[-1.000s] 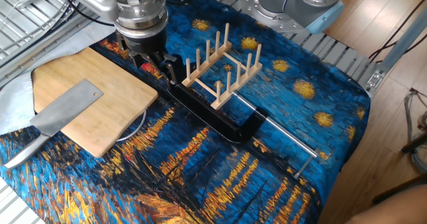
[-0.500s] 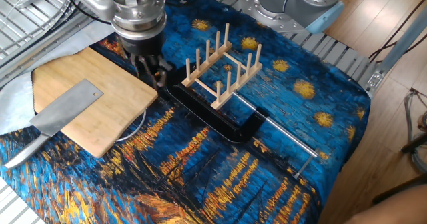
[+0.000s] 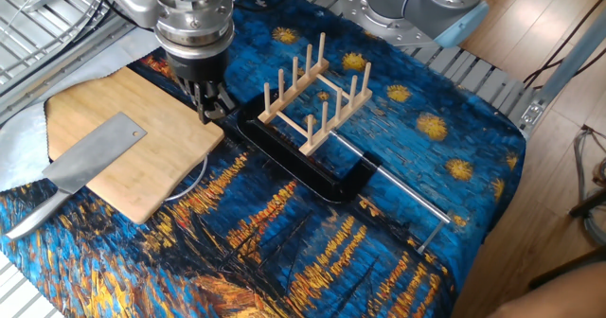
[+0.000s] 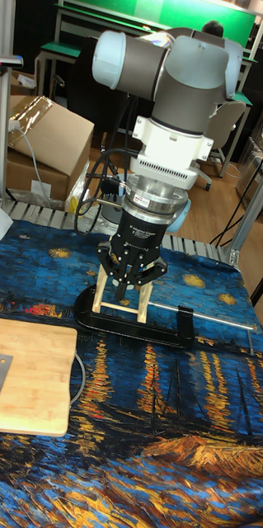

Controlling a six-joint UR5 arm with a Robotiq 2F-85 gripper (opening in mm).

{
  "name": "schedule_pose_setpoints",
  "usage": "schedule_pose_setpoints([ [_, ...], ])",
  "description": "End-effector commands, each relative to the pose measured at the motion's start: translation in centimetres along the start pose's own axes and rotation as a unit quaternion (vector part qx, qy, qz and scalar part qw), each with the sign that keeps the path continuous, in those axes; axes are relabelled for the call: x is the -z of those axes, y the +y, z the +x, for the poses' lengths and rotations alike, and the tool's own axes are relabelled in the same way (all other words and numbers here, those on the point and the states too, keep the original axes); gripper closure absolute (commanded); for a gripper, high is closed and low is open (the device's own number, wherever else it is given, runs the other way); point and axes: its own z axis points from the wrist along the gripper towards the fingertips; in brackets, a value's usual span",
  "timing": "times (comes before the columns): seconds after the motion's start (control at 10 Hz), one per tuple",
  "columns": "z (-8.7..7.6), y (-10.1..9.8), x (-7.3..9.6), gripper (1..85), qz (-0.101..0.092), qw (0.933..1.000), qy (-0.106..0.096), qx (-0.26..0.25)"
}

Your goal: Put the knife on the knife rack

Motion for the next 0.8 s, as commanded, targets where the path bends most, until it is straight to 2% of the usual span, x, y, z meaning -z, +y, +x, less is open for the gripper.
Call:
schedule_pose_setpoints([
  [0.0, -0.19, 0.21, 0.11, 84.7, -0.004, 1.0, -0.003, -0.007],
  [0.5, -0.16, 0.28, 0.1, 84.7, -0.004, 0.9999, -0.002, -0.01],
  [0.7, -0.13, 0.48, 0.01, 84.7, -0.011, 0.9998, -0.004, -0.014],
])
